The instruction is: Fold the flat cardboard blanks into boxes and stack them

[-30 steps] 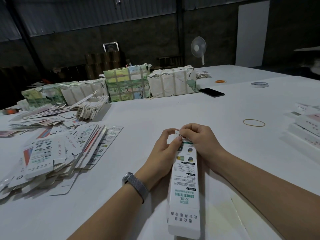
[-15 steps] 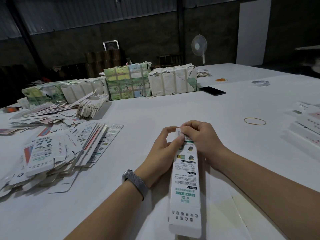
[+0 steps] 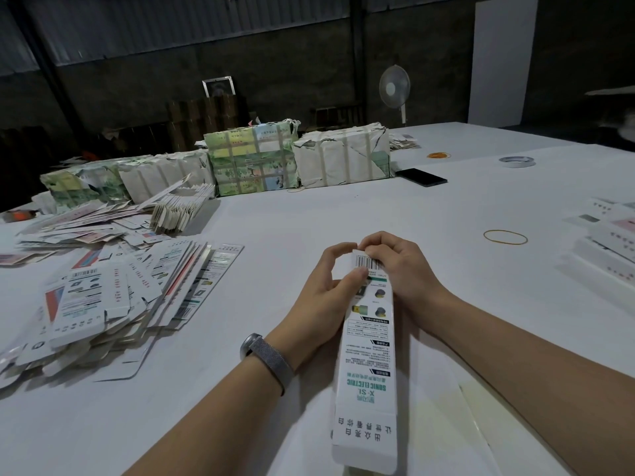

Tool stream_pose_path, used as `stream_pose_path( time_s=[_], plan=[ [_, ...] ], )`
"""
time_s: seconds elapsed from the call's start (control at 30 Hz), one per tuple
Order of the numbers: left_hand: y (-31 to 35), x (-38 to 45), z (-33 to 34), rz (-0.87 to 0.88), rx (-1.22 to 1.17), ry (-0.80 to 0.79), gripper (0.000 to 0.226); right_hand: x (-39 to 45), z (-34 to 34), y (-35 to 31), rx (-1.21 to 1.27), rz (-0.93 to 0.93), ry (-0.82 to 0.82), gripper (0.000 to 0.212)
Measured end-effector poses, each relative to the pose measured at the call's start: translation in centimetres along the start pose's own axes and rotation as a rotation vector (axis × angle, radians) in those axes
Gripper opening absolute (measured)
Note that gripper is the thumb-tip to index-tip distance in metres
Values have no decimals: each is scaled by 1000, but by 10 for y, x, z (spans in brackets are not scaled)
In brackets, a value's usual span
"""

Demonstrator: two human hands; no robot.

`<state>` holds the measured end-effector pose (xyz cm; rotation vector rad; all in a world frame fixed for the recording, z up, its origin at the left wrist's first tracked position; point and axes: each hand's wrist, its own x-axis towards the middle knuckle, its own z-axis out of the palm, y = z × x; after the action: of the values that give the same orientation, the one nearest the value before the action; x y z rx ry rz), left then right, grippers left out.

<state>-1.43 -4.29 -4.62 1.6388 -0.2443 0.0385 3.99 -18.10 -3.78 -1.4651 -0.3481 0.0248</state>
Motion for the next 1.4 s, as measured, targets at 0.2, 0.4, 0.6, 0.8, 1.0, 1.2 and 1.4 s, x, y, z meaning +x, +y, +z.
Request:
stream_pose_path(
  time_s=[0.2, 0.4, 0.6, 0.8, 1.0, 1.2, 1.4],
  plan=[
    [-1, 1, -1, 18, -78, 19, 18, -3, 1, 1, 40, -23, 0, 20],
    [-2, 3, -5, 70, -123, 128, 16, -5, 2, 1, -26, -49, -36, 5],
    [-3, 5, -5, 85, -104, 167, 16, -6, -1, -2, 19, -41, -83, 5],
    [-4, 7, -7, 31, -108, 158, 24, -5, 2, 2, 52, -67, -5, 6],
    [-3, 8, -6, 30, -95, 168, 40, -1, 0, 4, -4, -77, 71, 7],
    [2, 6, -11, 45, -95, 362, 44, -3, -2, 2, -285, -126, -49, 53],
    [5, 7, -9, 73, -98, 314, 48, -18, -3, -29, -706, -207, -116, 87]
  ],
)
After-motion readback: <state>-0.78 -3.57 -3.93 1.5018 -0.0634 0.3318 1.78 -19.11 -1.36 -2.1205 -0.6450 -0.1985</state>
